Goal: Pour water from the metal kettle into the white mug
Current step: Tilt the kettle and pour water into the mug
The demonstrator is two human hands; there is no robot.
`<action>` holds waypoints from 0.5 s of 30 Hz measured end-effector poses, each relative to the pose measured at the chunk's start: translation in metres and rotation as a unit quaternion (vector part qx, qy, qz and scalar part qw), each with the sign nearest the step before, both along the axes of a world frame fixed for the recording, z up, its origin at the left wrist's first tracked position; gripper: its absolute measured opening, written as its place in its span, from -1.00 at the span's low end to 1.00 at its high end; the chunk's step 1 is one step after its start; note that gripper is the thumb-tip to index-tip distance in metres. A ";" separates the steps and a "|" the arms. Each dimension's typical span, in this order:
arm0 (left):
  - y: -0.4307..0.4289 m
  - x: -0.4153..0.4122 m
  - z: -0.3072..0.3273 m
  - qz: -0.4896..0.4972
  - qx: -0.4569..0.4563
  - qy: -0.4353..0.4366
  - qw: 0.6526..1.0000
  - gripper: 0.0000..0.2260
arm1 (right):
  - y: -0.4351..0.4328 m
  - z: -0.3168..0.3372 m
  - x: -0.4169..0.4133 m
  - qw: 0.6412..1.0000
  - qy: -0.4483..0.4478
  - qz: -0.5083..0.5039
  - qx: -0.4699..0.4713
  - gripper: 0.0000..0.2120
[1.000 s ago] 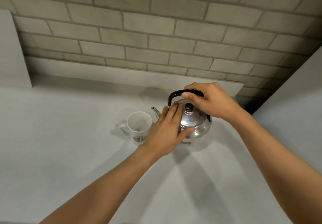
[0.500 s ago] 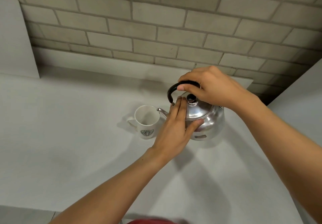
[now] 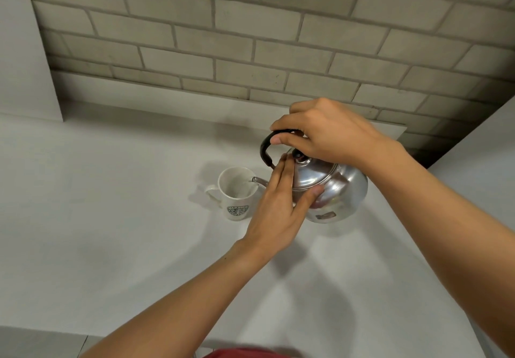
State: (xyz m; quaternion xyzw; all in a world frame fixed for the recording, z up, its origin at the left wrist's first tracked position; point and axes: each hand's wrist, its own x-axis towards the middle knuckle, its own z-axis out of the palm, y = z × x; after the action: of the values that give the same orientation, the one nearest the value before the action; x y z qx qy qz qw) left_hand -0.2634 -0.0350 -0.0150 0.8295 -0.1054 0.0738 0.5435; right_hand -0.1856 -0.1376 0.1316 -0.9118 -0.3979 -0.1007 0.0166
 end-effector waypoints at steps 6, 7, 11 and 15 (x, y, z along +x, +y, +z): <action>0.000 -0.001 0.000 0.007 -0.016 0.006 1.000 -0.31 | 0.006 0.003 -0.001 1.000 0.002 -0.003 -0.015 -0.60; 0.000 -0.001 0.000 0.007 -0.020 0.008 1.000 -0.30 | 0.007 0.004 -0.001 1.000 0.001 -0.003 -0.018 -0.59; 0.000 -0.001 0.002 0.004 -0.040 0.009 0.999 -0.29 | 0.011 0.008 0.000 1.000 -0.002 0.001 -0.031 -0.60; -0.001 0.000 0.003 0.008 -0.050 0.007 0.999 -0.29 | 0.014 0.011 -0.001 0.999 0.000 0.002 -0.043 -0.60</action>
State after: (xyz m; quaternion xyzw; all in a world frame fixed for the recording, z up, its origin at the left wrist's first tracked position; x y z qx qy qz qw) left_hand -0.2636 -0.0358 -0.0124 0.8026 -0.0909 0.0774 0.5844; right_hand -0.1867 -0.1238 0.1429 -0.9107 -0.4040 -0.0834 -0.0222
